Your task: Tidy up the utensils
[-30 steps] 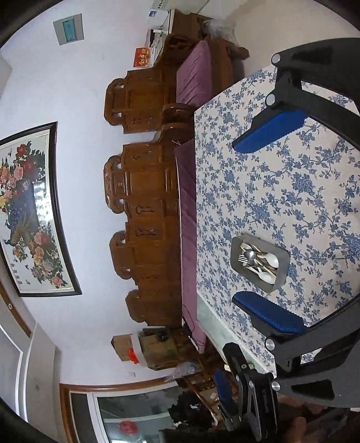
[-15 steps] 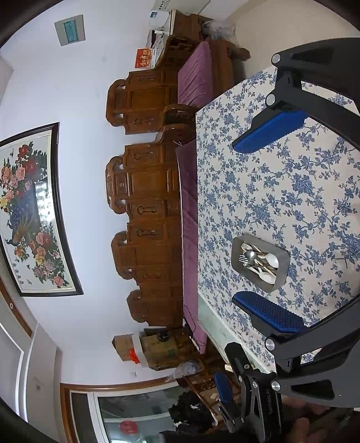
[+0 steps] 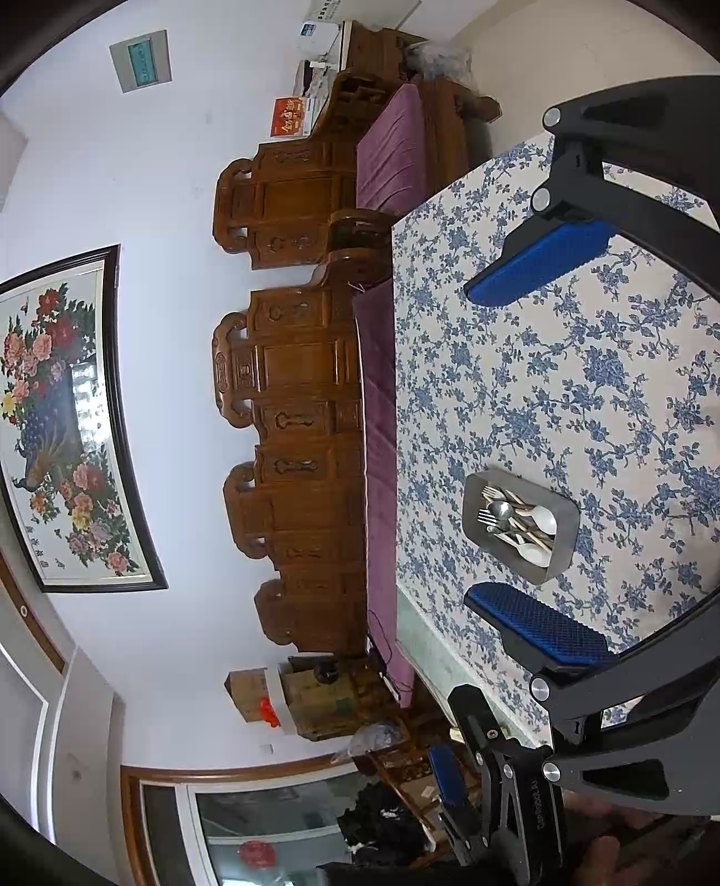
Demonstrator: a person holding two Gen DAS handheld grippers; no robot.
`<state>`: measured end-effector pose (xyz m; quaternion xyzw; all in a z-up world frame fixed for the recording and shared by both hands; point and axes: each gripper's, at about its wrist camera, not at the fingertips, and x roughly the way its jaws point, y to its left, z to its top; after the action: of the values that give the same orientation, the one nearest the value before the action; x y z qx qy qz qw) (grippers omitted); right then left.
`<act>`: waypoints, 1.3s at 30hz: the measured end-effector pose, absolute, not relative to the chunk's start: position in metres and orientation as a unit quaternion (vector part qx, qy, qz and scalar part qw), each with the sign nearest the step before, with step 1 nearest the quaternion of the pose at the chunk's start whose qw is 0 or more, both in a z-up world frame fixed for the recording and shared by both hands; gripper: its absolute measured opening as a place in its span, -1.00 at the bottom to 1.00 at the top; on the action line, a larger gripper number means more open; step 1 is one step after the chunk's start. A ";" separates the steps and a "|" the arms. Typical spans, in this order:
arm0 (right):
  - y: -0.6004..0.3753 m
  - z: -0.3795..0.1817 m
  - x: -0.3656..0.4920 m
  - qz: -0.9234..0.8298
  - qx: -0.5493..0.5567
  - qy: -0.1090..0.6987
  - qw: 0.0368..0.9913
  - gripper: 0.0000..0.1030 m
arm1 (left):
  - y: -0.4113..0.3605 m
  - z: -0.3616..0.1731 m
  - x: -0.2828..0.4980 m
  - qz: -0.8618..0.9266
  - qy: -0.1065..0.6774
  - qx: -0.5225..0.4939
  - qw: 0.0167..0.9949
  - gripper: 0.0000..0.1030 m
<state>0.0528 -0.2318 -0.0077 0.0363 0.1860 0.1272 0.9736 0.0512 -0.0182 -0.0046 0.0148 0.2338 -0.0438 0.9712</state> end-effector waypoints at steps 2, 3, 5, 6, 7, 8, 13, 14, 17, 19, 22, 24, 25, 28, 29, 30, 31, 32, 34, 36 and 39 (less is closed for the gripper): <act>-0.232 -0.008 0.053 0.128 0.037 0.187 0.973 0.95 | -0.018 -0.005 0.051 -0.044 0.234 0.015 0.971 0.85; -0.233 -0.007 0.054 0.128 0.039 0.188 0.973 0.95 | -0.018 -0.005 0.051 -0.044 0.234 0.015 0.971 0.85; -0.233 -0.006 0.053 0.127 0.038 0.187 0.973 0.95 | -0.018 -0.005 0.051 -0.043 0.237 0.014 0.971 0.85; -0.234 -0.006 0.053 0.126 0.037 0.187 0.973 0.95 | -0.017 -0.005 0.051 -0.044 0.236 0.012 0.971 0.85; -0.233 -0.004 0.052 0.126 0.037 0.187 0.974 0.95 | -0.017 -0.005 0.051 -0.043 0.237 0.013 0.971 0.85; -0.233 -0.004 0.052 0.125 0.037 0.187 0.974 0.95 | -0.017 -0.005 0.051 -0.043 0.237 0.013 0.970 0.85; -0.233 -0.003 0.053 0.124 0.037 0.187 0.974 0.95 | -0.018 -0.003 0.050 -0.042 0.237 0.015 0.970 0.85; -0.233 -0.003 0.054 0.123 0.037 0.187 0.974 0.95 | -0.017 -0.004 0.051 -0.043 0.237 0.014 0.970 0.85; -0.233 -0.004 0.054 0.123 0.037 0.187 0.974 0.95 | -0.018 -0.005 0.051 -0.043 0.237 0.015 0.970 0.85; -0.233 -0.004 0.054 0.122 0.037 0.187 0.974 0.95 | -0.019 -0.004 0.050 -0.042 0.237 0.016 0.970 0.85; -0.235 -0.005 0.056 0.119 0.038 0.188 0.974 0.95 | -0.019 -0.004 0.050 -0.044 0.235 0.014 0.971 0.85; -0.235 -0.007 0.056 0.120 0.038 0.187 0.974 0.95 | -0.019 -0.004 0.050 -0.045 0.234 0.013 0.971 0.85; -0.235 -0.006 0.056 0.119 0.037 0.187 0.974 0.95 | -0.019 -0.004 0.050 -0.045 0.233 0.013 0.971 0.85; -0.235 -0.007 0.056 0.119 0.037 0.187 0.974 0.95 | -0.019 -0.003 0.050 -0.045 0.231 0.014 0.972 0.85; -0.235 -0.007 0.056 0.118 0.037 0.187 0.974 0.95 | -0.019 -0.004 0.049 -0.046 0.231 0.014 0.972 0.85; -0.236 -0.007 0.057 0.118 0.037 0.187 0.975 0.95 | -0.019 -0.004 0.049 -0.046 0.231 0.014 0.972 0.85; -0.235 -0.007 0.056 0.118 0.037 0.187 0.975 0.95 | -0.019 -0.004 0.049 -0.046 0.231 0.015 0.972 0.85; -0.234 -0.007 0.056 0.118 0.036 0.187 0.975 0.95 | -0.019 -0.004 0.049 -0.046 0.231 0.015 0.972 0.85; -0.234 -0.007 0.056 0.117 0.036 0.187 0.975 0.95 | -0.018 -0.004 0.049 -0.046 0.231 0.016 0.972 0.85; -0.234 -0.007 0.056 0.118 0.037 0.187 0.975 0.95 | -0.019 -0.004 0.049 -0.046 0.231 0.016 0.972 0.85; -0.235 -0.007 0.057 0.117 0.037 0.186 0.975 0.95 | -0.019 -0.004 0.049 -0.047 0.231 0.015 0.972 0.85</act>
<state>0.0565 -0.2348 -0.0074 0.0366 0.1863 0.1172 0.9748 0.0492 -0.0185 -0.0039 0.0149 0.2314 -0.0468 0.9716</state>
